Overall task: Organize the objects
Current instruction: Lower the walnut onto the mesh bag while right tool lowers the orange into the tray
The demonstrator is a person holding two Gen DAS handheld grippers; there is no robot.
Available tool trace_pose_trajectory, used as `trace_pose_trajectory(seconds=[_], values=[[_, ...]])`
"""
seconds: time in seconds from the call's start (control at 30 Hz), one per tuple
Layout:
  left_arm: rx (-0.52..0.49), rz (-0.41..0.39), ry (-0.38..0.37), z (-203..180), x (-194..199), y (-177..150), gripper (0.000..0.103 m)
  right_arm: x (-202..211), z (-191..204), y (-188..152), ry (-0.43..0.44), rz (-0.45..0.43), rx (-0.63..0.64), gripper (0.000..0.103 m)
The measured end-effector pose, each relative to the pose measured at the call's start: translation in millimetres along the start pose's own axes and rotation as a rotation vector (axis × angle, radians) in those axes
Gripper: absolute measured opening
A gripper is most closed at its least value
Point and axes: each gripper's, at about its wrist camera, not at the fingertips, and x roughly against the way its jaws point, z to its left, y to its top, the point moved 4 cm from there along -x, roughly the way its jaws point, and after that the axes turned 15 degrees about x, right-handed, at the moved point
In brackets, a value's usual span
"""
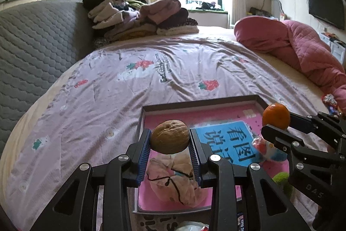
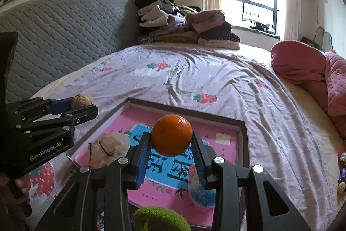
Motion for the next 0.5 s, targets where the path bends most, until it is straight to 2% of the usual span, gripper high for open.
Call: trace_pose_trajectory(seconds=[0.5], values=[[-0.044, 0.087, 0.026, -6, -29, -34, 0.035, -34, 17, -27, 0.059, 0.117, 0.019, 0.038]])
